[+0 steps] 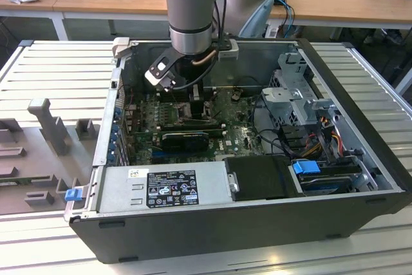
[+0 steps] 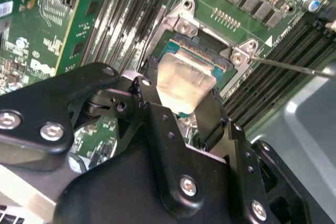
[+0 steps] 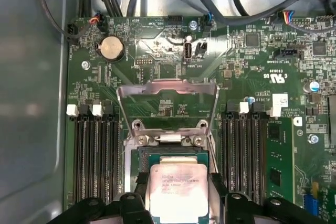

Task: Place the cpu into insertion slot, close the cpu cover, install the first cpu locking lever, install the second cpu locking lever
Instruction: 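Place the cpu into insertion slot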

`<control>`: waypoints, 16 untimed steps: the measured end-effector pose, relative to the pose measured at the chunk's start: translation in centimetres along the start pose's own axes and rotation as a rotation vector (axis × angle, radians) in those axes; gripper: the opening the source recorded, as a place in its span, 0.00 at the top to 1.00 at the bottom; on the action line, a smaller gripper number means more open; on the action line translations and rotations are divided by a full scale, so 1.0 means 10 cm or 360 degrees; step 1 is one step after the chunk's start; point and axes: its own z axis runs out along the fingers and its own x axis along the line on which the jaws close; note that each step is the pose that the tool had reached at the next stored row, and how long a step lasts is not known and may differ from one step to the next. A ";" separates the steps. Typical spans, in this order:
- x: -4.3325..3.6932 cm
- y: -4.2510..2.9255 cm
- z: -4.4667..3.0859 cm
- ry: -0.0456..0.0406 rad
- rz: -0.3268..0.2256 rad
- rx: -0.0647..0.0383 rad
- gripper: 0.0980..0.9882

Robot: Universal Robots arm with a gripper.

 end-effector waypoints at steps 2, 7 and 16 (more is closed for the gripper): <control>0.015 -0.002 0.018 0.0000 0.0004 0.0000 0.52; 0.026 -0.006 0.072 -0.0001 0.0014 0.0000 0.52; 0.043 -0.008 0.095 -0.0001 0.0015 0.0000 0.52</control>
